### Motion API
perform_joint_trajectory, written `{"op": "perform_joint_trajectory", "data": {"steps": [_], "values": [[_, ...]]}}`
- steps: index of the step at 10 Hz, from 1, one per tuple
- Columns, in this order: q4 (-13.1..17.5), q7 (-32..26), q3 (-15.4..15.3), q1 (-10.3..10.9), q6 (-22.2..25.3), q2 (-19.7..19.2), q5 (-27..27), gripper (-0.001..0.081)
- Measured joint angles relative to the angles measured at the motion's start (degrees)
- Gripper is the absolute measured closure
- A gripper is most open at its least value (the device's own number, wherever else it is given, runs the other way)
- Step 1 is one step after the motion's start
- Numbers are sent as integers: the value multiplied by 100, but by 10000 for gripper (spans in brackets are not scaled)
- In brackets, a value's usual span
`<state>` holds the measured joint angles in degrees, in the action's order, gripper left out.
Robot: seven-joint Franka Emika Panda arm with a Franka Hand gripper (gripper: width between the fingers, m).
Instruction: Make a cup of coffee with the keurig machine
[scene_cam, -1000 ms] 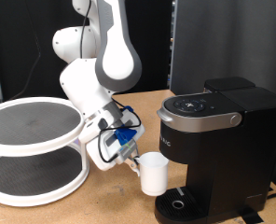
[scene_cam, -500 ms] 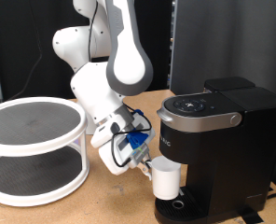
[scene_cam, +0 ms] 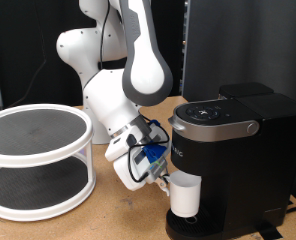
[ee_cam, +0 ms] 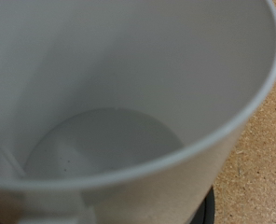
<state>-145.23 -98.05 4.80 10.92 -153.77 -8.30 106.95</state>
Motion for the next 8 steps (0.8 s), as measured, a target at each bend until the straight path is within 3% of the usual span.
{"op": "perform_joint_trajectory", "data": {"steps": [8], "values": [[212, -225, -101, 6, -21, -404, 338, 741]]}}
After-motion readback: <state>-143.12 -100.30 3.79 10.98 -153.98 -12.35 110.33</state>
